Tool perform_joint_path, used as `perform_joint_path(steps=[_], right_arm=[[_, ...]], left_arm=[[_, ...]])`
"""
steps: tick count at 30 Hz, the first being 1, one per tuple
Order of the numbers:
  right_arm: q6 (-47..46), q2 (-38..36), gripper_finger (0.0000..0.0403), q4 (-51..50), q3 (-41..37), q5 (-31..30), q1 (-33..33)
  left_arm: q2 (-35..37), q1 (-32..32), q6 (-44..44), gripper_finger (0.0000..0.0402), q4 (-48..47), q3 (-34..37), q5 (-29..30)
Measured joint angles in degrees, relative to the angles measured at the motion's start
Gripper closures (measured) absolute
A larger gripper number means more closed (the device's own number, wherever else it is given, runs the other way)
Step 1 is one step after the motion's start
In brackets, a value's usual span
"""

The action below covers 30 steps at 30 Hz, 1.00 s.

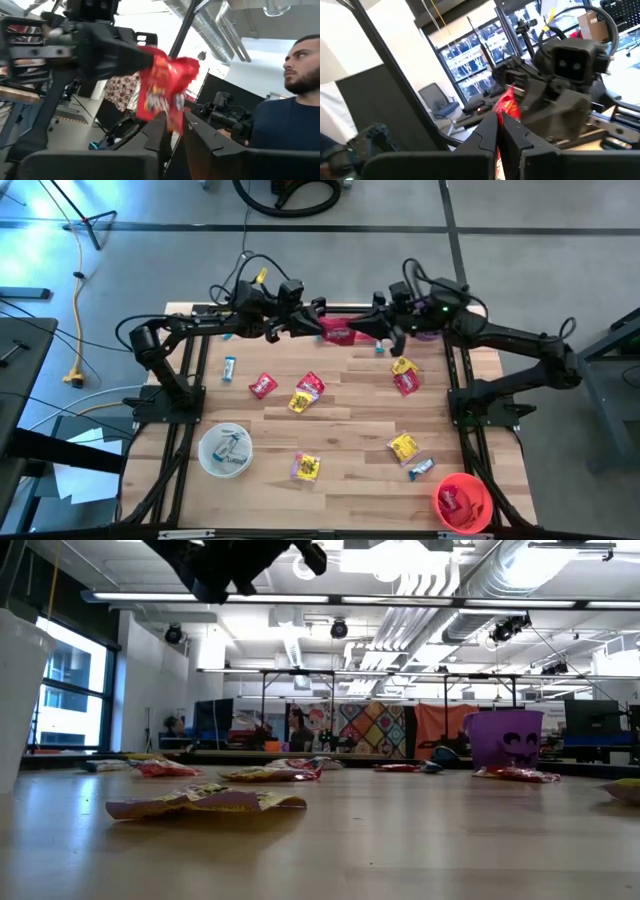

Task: Sort candy
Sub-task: Put the red candy into the orange bin

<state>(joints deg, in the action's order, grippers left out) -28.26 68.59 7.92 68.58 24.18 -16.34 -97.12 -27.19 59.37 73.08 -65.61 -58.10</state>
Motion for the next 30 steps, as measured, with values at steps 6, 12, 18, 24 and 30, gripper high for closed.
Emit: perform_joint_path(steps=[6, 12, 18, 24, 30], right_arm=[[-2.1, -6.0, 0.0402, -9.2, 0.0, 0.4, 1.1], [-9.2, -10.9, 0.0402, -30.1, 0.0, -0.1, 4.6], [-23.1, -14.1, 0.0403, -48.6, 0.0, 0.1, 12.2], [-41.4, -16.7, 0.0403, -57.5, 0.0, 3.0, 21.9], [-58.1, -17.4, 0.0403, -59.6, 0.0, 6.5, 32.0]], left_arm=[[0.1, -2.8, -1.6, 0.0319, -1.9, 0.0, -1.3], [0.1, -6.1, -9.2, 0.0312, -7.9, 0.0, -2.3], [0.1, -8.2, -15.3, 0.0312, -15.2, 0.0, -2.3], [0.1, -8.5, -17.6, 0.0312, -17.6, 0.0, -1.7], [0.1, -8.5, -17.6, 0.0312, -17.6, 0.0, -1.7]])
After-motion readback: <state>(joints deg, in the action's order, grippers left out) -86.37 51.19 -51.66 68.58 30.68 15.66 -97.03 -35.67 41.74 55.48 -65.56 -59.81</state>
